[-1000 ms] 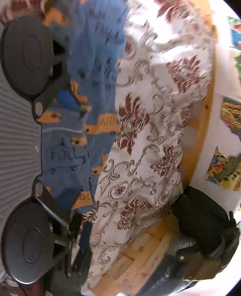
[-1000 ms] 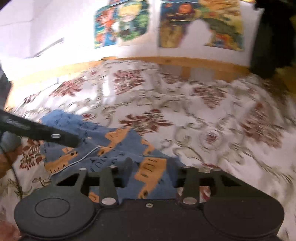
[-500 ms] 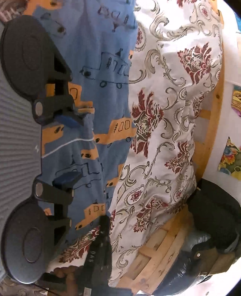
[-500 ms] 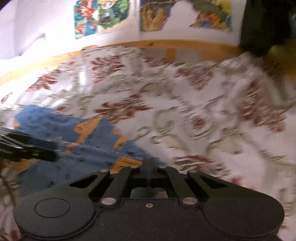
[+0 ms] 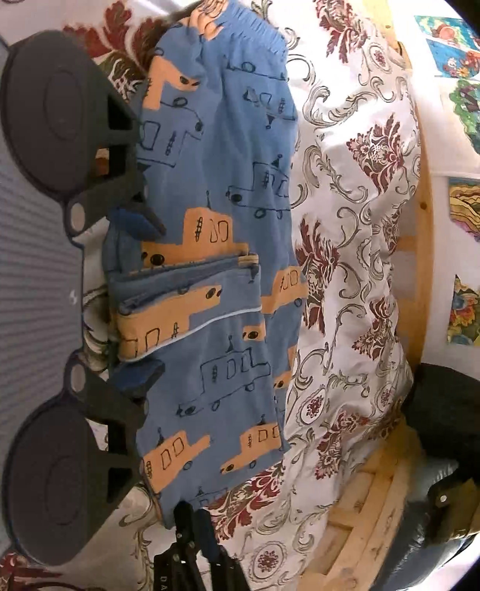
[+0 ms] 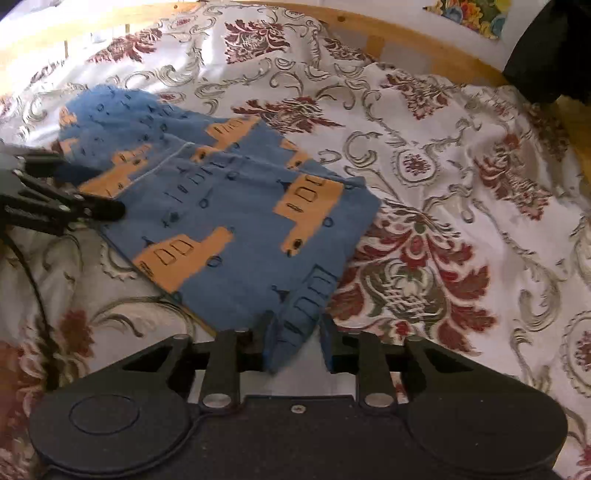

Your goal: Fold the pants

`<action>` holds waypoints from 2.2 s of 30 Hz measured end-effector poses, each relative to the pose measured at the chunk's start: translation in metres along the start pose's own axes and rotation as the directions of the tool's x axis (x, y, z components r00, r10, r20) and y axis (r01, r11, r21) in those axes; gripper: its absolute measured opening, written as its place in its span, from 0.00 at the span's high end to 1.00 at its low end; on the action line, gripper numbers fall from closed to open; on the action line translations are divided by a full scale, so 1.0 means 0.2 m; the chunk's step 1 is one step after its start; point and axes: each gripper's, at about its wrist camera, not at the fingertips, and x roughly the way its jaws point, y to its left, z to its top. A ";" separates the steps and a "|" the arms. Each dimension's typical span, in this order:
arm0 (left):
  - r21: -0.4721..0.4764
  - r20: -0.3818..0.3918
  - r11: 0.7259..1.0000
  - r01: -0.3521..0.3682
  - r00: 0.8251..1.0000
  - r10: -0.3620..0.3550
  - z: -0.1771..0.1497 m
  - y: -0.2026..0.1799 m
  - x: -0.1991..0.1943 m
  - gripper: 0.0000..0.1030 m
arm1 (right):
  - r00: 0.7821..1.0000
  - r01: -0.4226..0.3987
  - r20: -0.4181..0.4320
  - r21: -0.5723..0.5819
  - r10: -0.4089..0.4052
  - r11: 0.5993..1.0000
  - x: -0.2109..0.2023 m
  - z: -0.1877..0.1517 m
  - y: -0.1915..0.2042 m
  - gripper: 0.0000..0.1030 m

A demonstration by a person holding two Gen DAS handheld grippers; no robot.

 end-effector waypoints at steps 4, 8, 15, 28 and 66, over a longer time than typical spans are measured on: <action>-0.016 0.001 0.999 -0.038 0.999 0.038 0.02 0.04 -0.11 0.14 | 0.995 0.066 0.076 0.034 -0.069 0.997 -0.09 0.02 -0.01 0.50; -0.073 0.116 0.987 -0.142 0.982 0.150 0.03 0.19 -0.25 0.11 | 0.980 -0.006 0.199 0.031 0.000 0.999 -0.09 0.04 0.04 0.36; -0.398 0.090 0.873 -0.283 0.935 0.344 0.10 0.68 -0.23 0.27 | 0.945 -0.127 0.286 -0.130 0.160 0.983 0.08 0.21 0.34 0.32; -0.059 0.140 0.822 -0.567 0.810 0.569 0.14 0.40 -0.12 0.78 | 0.961 -0.120 0.240 -0.080 0.136 0.990 0.29 0.23 0.47 0.23; -0.853 -0.043 0.462 -0.244 0.914 0.404 0.13 0.75 -0.04 0.28 | 0.955 -0.164 0.244 -0.030 0.166 0.986 0.29 0.21 0.44 0.21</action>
